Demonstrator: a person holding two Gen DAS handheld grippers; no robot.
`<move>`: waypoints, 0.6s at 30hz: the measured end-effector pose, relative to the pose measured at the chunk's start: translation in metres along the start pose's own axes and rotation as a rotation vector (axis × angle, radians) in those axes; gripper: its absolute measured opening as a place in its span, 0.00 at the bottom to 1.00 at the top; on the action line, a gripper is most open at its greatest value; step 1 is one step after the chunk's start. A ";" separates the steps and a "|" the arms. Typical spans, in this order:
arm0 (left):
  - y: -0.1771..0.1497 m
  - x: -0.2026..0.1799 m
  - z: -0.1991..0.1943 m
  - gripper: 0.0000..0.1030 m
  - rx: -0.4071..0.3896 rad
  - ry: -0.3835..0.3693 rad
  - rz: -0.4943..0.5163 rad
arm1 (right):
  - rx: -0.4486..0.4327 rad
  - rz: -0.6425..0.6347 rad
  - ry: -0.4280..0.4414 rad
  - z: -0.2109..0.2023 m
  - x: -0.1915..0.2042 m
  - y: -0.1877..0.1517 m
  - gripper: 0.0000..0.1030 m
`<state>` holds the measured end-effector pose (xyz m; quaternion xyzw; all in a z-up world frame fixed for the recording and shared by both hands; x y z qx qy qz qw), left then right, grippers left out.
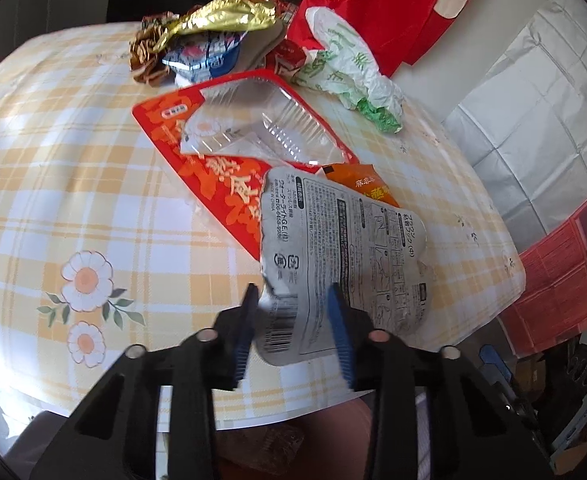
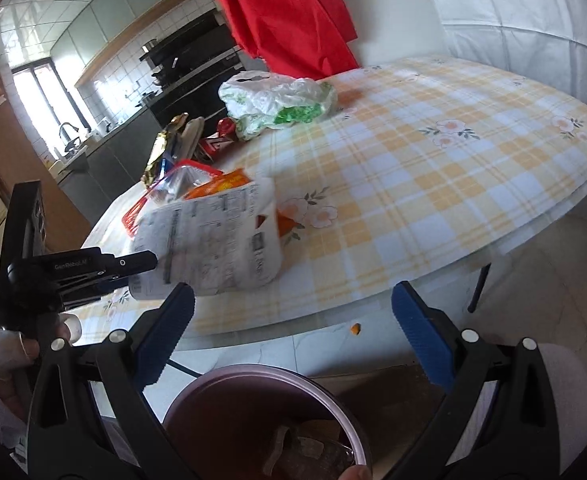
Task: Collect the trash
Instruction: 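Grasp the white printed packet with the left gripper while the right gripper reaches the orange snack bag, then grasp the orange bag with the right gripper while the left gripper holds the packet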
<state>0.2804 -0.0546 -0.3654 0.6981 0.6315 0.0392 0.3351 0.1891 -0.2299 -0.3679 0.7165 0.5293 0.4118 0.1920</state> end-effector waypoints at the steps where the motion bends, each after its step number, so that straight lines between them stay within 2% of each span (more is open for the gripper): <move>1: 0.000 -0.003 -0.004 0.17 -0.010 -0.006 0.011 | -0.003 -0.004 0.004 0.000 0.001 0.000 0.95; 4: -0.001 -0.011 -0.016 0.10 -0.031 -0.029 0.043 | 0.000 -0.010 0.014 0.001 0.004 -0.001 0.95; 10: 0.003 -0.037 -0.056 0.02 -0.139 -0.141 0.062 | -0.002 -0.001 0.000 0.003 0.001 -0.001 0.95; 15: 0.021 -0.049 -0.111 0.01 -0.276 -0.194 0.045 | 0.010 -0.018 0.005 0.006 0.003 -0.003 0.95; 18: 0.028 -0.043 -0.141 0.01 -0.343 -0.222 0.021 | 0.009 -0.042 -0.009 0.007 0.005 -0.002 0.95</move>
Point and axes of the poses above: each gripper's, at about its wrist camera, not at the fingertips, and z roughly the way its jaws point, x to its left, y to its top, the point moved 8 cm from there along z, roughly the way its jaws point
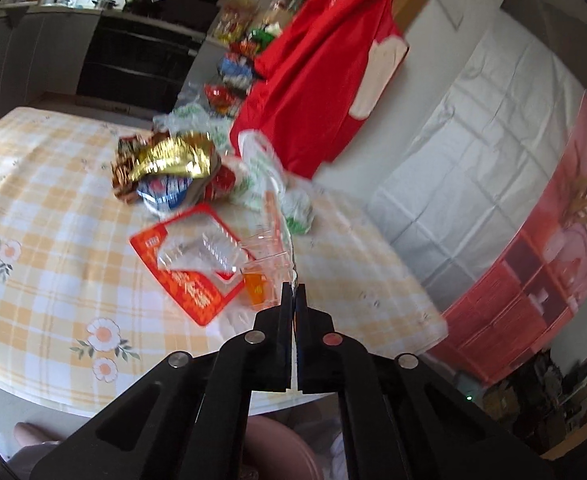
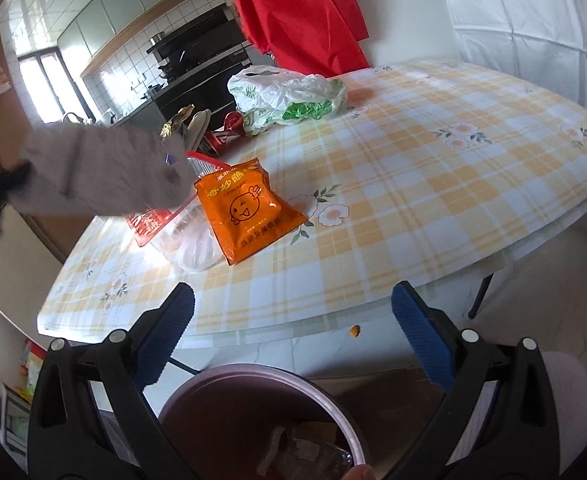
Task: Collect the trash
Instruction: 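Grasp the orange bag with the right gripper while the left gripper holds the packet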
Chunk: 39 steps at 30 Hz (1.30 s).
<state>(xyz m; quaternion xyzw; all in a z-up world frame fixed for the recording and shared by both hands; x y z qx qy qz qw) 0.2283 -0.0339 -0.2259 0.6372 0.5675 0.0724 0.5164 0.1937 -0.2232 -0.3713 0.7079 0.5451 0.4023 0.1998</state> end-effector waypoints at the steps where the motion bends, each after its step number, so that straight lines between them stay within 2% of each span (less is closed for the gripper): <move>1: 0.003 0.001 -0.008 0.01 -0.020 -0.004 -0.007 | -0.001 -0.007 0.000 0.001 0.001 0.001 0.95; 5: 0.011 0.015 -0.042 0.01 -0.100 0.033 -0.044 | 0.038 -0.070 -0.001 0.009 0.011 0.002 0.95; 8: 0.011 0.030 -0.066 0.01 -0.151 0.098 -0.032 | 0.053 -0.190 -0.020 0.021 0.026 0.011 0.94; 12: 0.009 0.050 -0.081 0.01 -0.173 0.139 -0.047 | 0.053 -0.354 -0.019 0.045 0.048 0.035 0.94; 16: 0.006 0.064 -0.090 0.01 -0.189 0.148 -0.074 | 0.129 -0.439 -0.012 0.085 0.061 0.051 0.94; 20: 0.001 0.071 -0.093 0.01 -0.191 0.142 -0.082 | 0.209 -0.437 0.001 0.121 0.064 0.057 0.94; 26: -0.009 0.079 -0.096 0.01 -0.183 0.128 -0.107 | 0.291 -0.329 0.020 0.156 0.063 0.070 0.94; 28: -0.012 0.081 -0.096 0.01 -0.180 0.124 -0.115 | 0.325 -0.316 0.035 0.161 0.063 0.068 0.86; 29: -0.013 0.081 -0.096 0.01 -0.181 0.123 -0.116 | 0.322 -0.311 0.039 0.158 0.063 0.069 0.76; 31: -0.013 0.080 -0.097 0.01 -0.182 0.120 -0.115 | 0.331 -0.270 0.074 0.154 0.063 0.072 0.73; 33: -0.015 0.079 -0.097 0.01 -0.182 0.111 -0.117 | 0.307 -0.254 0.086 0.144 0.063 0.076 0.66; 39: -0.017 0.061 -0.101 0.01 -0.180 0.088 -0.091 | 0.217 -0.255 0.113 0.102 0.071 0.084 0.65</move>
Point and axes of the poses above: each gripper's, at about its wrist camera, not at the fingertips, and z roughly the way its jaws point, x to its left, y to its top, the point moved 8 cm from there along z, roughly the way its jaws point
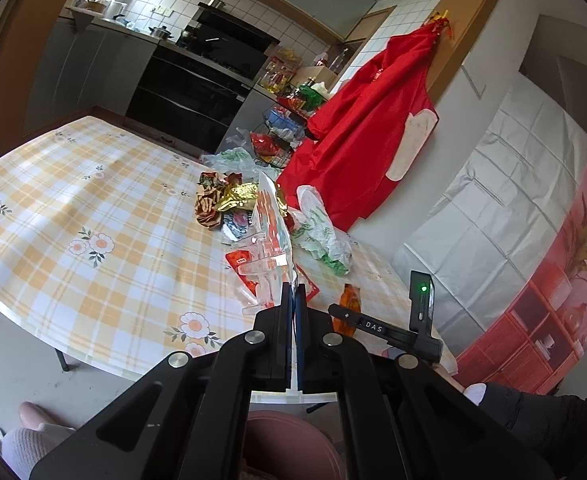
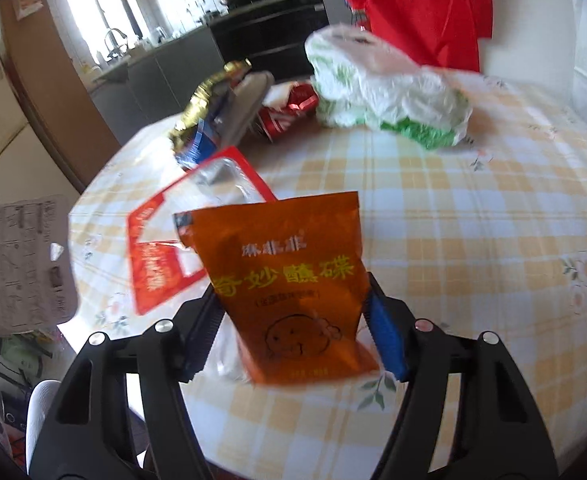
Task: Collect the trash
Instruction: 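Grasp the orange bag with the right gripper while the left gripper holds the packet, then release the orange bag into the bin with the right gripper while the left drops the packet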
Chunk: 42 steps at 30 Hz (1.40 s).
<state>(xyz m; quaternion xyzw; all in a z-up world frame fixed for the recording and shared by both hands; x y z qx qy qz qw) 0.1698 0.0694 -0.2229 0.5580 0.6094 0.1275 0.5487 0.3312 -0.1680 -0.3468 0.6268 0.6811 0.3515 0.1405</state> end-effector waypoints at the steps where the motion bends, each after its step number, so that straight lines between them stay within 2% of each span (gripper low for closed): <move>1: 0.000 -0.003 -0.002 0.01 0.000 -0.003 0.001 | -0.017 -0.005 0.003 -0.009 0.003 0.000 0.65; 10: -0.012 -0.032 -0.026 0.01 0.003 -0.024 0.038 | -0.156 -0.012 0.065 -0.089 0.032 -0.012 0.65; 19: -0.034 -0.051 -0.044 0.01 0.032 -0.018 0.076 | -0.201 -0.036 0.161 -0.155 0.074 -0.066 0.65; 25: -0.048 -0.061 -0.053 0.01 0.046 -0.012 0.102 | -0.148 -0.030 0.188 -0.160 0.083 -0.102 0.66; 26: -0.050 -0.062 -0.055 0.01 0.047 -0.010 0.105 | -0.145 -0.023 0.191 -0.161 0.083 -0.105 0.69; 30: -0.056 -0.064 -0.059 0.01 0.057 -0.003 0.108 | -0.138 -0.003 0.206 -0.163 0.083 -0.112 0.74; 33: -0.061 -0.067 -0.059 0.01 0.066 -0.003 0.115 | -0.153 -0.003 0.206 -0.167 0.082 -0.114 0.82; 38: -0.068 -0.072 -0.055 0.01 0.086 -0.005 0.133 | -0.171 0.012 0.214 -0.170 0.080 -0.114 0.82; 42: -0.072 -0.073 -0.053 0.01 0.098 -0.008 0.134 | -0.230 0.015 0.162 -0.180 0.074 -0.107 0.94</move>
Point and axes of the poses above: each gripper's, at about its wrist camera, not at the fingertips, and z roughly the way its jaws point, x to its left, y to its top, the point moved 8 cm from there along z, roughly the way its jaws point
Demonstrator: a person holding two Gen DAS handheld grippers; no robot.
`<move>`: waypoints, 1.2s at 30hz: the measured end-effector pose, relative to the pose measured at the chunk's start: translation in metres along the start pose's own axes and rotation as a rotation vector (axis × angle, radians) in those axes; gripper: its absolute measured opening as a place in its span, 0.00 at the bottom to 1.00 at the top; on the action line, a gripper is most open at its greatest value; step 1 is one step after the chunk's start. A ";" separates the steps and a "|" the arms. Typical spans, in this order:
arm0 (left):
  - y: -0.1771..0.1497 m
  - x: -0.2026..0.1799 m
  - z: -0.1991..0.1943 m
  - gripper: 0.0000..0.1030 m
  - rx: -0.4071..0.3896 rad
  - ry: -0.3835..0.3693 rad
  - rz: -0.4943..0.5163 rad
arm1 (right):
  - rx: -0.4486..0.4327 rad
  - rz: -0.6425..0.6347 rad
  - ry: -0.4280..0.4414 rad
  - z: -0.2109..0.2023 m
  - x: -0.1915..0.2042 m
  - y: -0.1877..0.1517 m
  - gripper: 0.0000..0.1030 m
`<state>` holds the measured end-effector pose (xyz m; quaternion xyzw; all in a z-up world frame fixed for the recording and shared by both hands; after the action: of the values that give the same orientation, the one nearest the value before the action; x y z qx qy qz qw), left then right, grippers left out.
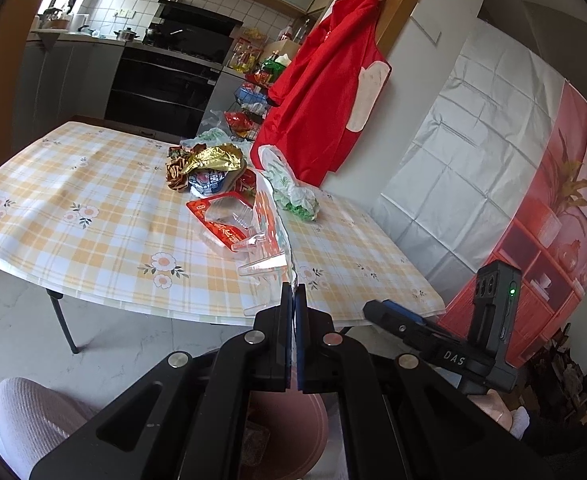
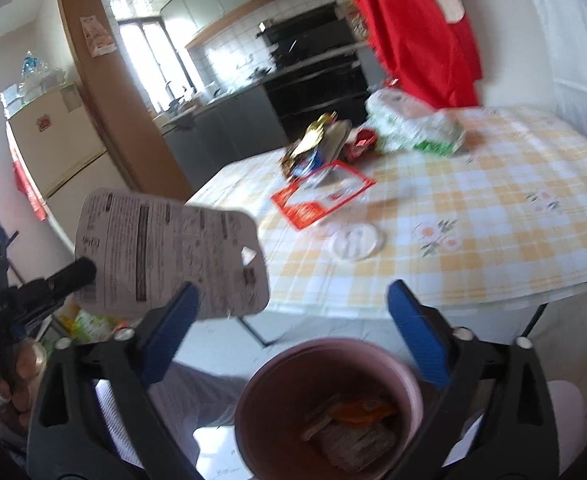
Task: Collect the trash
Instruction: 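Release the orange bag into the bin with the right gripper while the left drops the packet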
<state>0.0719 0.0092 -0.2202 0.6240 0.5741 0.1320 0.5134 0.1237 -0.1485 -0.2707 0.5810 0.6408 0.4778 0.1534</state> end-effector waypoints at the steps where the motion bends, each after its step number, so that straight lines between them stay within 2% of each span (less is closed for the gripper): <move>1: -0.001 0.000 0.001 0.01 0.002 0.001 -0.002 | -0.019 -0.004 -0.018 -0.003 -0.002 0.003 0.94; 6: -0.008 -0.003 0.003 0.02 0.030 -0.017 -0.004 | -0.055 -0.005 -0.075 -0.011 -0.012 0.012 0.94; 15: -0.015 -0.016 0.006 0.02 0.061 -0.059 0.023 | -0.070 0.026 -0.109 -0.016 -0.026 0.015 0.94; 20: -0.022 -0.019 0.013 0.02 0.105 -0.088 0.018 | -0.065 0.034 -0.110 -0.015 -0.029 0.012 0.94; 21: -0.023 -0.018 0.014 0.07 0.111 -0.086 0.014 | -0.062 0.035 -0.110 -0.015 -0.029 0.012 0.94; 23: -0.024 -0.011 0.016 0.28 0.114 -0.071 -0.010 | -0.060 0.035 -0.111 -0.015 -0.029 0.011 0.94; 24: -0.023 -0.006 0.015 0.42 0.107 -0.062 -0.027 | -0.059 0.035 -0.112 -0.015 -0.029 0.010 0.94; 29: -0.017 0.019 0.010 0.65 0.064 0.020 -0.097 | -0.047 0.041 -0.116 -0.012 -0.030 0.007 0.94; 31: -0.016 0.026 0.008 0.82 0.052 0.052 -0.117 | -0.042 0.042 -0.117 -0.012 -0.031 0.006 0.94; 33: -0.015 0.032 0.007 0.94 0.052 0.082 -0.129 | -0.035 0.032 -0.121 -0.010 -0.031 0.004 0.94; 36: -0.015 0.041 0.007 0.94 0.051 0.126 -0.135 | -0.032 0.011 -0.125 -0.008 -0.030 0.003 0.94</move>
<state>0.0809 0.0384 -0.2523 0.5871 0.6493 0.1215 0.4681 0.1278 -0.1797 -0.2749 0.6107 0.6190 0.4515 0.1999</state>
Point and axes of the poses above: each gripper's, at about its wrist camera, not at the fingertips, and z roughly the way its jaws point, x to its left, y to its top, the point moved 8 cm from there along z, roughly the way its jaws point
